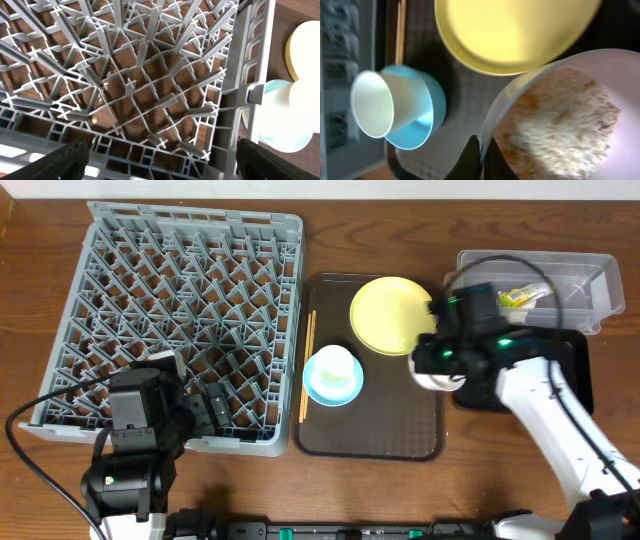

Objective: Sort waste into correct bins and load items into the dishwasher
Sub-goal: 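Tilt the pink bowl over the black tray to dump the rice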

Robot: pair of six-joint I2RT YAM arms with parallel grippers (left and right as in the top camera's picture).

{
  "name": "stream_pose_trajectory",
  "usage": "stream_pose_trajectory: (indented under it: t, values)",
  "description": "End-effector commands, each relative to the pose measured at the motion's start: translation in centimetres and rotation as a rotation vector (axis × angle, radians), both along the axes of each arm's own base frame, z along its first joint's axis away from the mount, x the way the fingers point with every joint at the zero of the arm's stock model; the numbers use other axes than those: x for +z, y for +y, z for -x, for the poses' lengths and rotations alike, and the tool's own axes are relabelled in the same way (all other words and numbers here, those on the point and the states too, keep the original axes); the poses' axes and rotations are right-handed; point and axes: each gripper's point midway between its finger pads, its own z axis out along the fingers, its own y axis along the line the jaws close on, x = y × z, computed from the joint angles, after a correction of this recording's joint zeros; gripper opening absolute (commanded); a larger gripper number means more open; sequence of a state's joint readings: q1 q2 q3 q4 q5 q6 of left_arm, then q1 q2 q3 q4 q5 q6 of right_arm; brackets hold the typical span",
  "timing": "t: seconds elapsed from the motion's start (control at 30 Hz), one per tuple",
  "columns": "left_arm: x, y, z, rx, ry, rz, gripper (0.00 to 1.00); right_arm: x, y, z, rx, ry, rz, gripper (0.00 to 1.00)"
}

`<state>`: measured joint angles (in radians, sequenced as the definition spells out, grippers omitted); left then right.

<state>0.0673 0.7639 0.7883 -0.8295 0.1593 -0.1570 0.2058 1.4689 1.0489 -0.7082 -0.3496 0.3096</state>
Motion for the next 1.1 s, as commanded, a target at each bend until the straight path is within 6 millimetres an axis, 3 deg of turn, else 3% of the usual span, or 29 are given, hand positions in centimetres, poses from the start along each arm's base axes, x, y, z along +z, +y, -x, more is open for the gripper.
stream_pose_trajectory:
  t: [0.0, 0.3, 0.43, 0.8, 1.07]
  values:
    - [0.9, -0.3, -0.2, -0.007, -0.022, 0.011, 0.94, 2.4, -1.0, -0.9, 0.001, -0.034, -0.152, 0.01]
    - [0.9, -0.3, -0.2, -0.007, -0.022, 0.011, 0.94, 3.0, -7.9, -2.0, -0.177, -0.04, -0.232, 0.01]
    - [0.9, -0.3, -0.2, -0.007, -0.022, 0.011, 0.94, 2.8, -9.6, -2.1, -0.224, -0.046, -0.257, 0.01]
    - [0.9, -0.3, -0.2, -0.007, -0.022, 0.011, 0.94, 3.2, -12.3, -2.2, -0.295, -0.059, -0.445, 0.01]
    - [0.9, -0.3, -0.2, -0.007, -0.022, 0.011, 0.94, 2.9, -13.0, -2.4, -0.314, -0.027, -0.594, 0.01]
